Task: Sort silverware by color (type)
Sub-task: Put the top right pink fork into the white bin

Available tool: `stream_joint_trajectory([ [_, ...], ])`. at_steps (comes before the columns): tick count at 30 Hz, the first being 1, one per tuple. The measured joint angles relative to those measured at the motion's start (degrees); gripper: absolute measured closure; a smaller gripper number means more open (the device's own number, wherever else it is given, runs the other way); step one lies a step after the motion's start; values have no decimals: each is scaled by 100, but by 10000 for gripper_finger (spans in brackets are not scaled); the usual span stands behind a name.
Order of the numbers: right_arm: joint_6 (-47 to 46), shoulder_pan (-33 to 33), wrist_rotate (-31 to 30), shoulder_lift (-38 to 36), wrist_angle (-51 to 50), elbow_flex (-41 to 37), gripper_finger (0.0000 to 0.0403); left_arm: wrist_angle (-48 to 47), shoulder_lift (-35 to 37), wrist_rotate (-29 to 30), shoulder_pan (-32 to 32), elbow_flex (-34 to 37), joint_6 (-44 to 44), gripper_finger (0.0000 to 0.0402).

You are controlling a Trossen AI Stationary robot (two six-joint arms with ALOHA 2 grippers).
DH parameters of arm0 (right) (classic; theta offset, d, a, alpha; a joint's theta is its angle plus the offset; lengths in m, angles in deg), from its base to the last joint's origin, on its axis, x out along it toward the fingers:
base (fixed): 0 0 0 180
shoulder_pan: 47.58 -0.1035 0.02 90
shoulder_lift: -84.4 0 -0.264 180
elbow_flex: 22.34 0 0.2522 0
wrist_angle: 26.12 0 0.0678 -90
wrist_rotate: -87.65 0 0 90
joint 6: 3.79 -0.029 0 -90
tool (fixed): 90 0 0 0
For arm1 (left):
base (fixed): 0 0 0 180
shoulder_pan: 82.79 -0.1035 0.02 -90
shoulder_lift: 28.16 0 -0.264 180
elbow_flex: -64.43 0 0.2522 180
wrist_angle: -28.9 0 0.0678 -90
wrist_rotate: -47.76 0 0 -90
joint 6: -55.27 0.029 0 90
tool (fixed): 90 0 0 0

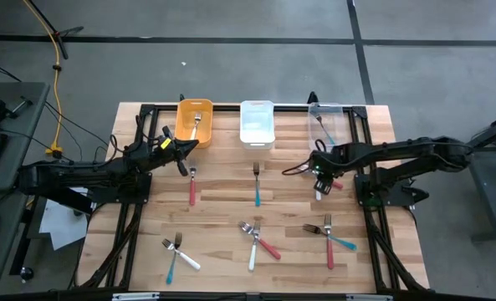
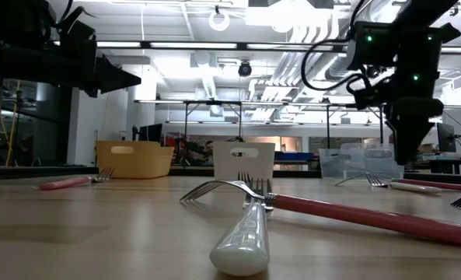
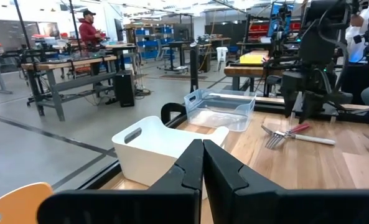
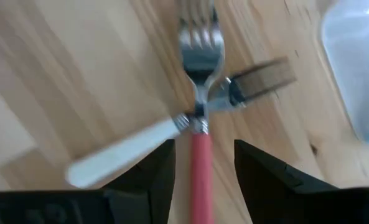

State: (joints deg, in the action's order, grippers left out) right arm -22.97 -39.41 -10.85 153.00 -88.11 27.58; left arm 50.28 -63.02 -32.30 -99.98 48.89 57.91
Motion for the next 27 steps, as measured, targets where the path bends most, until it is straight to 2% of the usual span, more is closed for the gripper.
stream_joint_trajectory([
  [7, 83, 144, 58, 47, 128, -74, 245, 2, 0, 2, 0, 0, 0, 401],
  [16, 229, 237, 300, 844, 179, -71, 245, -28, 0, 2, 0, 0, -47, 401],
  [27, 214, 245, 260, 1248, 186, -38, 253, -42, 0, 2, -1, 0, -47, 401],
])
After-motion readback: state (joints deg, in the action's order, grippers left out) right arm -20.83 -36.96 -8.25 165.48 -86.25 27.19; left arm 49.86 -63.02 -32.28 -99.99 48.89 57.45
